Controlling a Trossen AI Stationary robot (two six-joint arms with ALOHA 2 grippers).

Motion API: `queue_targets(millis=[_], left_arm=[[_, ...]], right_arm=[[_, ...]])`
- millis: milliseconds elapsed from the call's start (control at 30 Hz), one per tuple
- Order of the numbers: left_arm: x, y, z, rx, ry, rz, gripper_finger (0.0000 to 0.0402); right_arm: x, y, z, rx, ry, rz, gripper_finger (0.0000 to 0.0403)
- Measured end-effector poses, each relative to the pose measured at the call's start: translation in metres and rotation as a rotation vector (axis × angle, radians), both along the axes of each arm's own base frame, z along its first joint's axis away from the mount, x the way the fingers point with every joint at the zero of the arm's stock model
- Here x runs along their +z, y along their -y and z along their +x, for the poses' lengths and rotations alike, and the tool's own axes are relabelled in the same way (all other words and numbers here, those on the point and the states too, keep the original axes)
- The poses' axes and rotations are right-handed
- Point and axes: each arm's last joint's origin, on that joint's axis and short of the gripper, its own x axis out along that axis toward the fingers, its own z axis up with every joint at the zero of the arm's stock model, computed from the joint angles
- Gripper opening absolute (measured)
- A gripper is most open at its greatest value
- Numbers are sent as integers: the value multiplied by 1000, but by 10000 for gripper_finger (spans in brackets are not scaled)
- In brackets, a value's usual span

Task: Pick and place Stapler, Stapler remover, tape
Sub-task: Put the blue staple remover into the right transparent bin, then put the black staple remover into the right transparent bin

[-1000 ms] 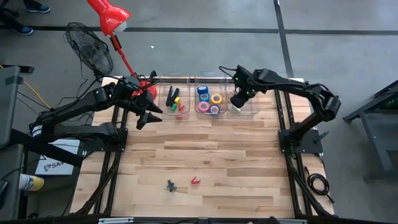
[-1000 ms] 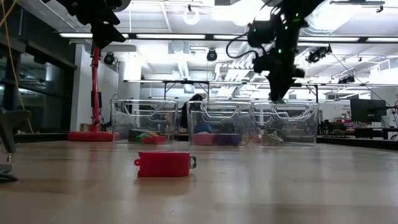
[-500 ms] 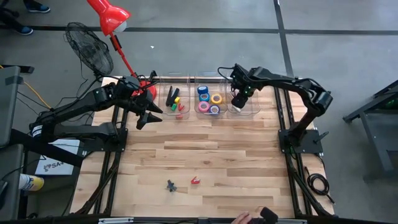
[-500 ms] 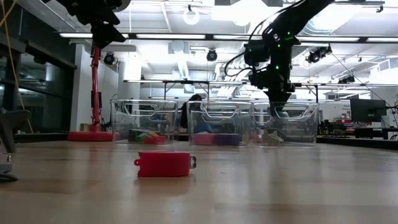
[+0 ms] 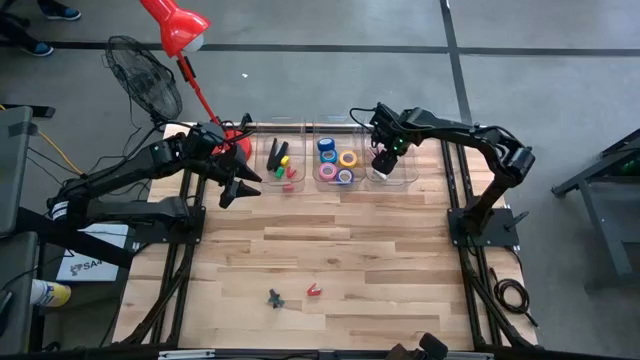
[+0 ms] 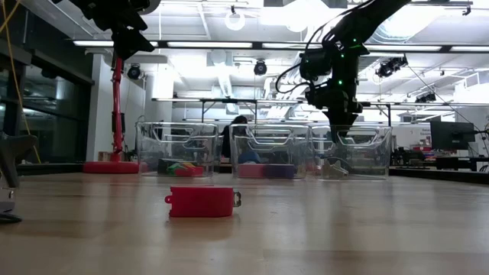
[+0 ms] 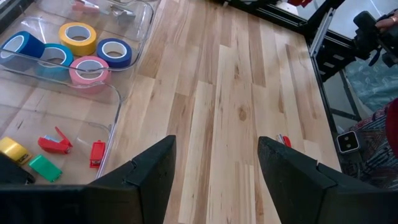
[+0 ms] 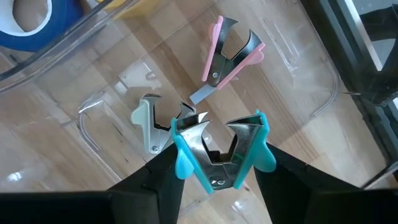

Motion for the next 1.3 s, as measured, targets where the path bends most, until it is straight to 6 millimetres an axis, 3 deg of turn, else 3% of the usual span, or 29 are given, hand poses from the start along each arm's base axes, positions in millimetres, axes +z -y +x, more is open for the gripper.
queue_targets(millis=[233, 500, 633, 900, 1300], left_arm=[[0, 0, 0, 0, 0, 0, 223], [0, 0, 0, -4, 1, 9, 223], [0, -2, 0, -31, -8, 184, 223], [-2, -8, -1, 108, -79, 314, 223], [-1, -8, -1, 126, -81, 327, 223]], right_arm=[[0, -1, -1, -8, -4, 6, 185], [0, -3, -4, -63, -24, 35, 237], [7, -6, -7, -118, -58, 73, 253], [52, -26, -12, -222, 63, 29, 254], [119, -97, -34, -318, 367, -65, 255]])
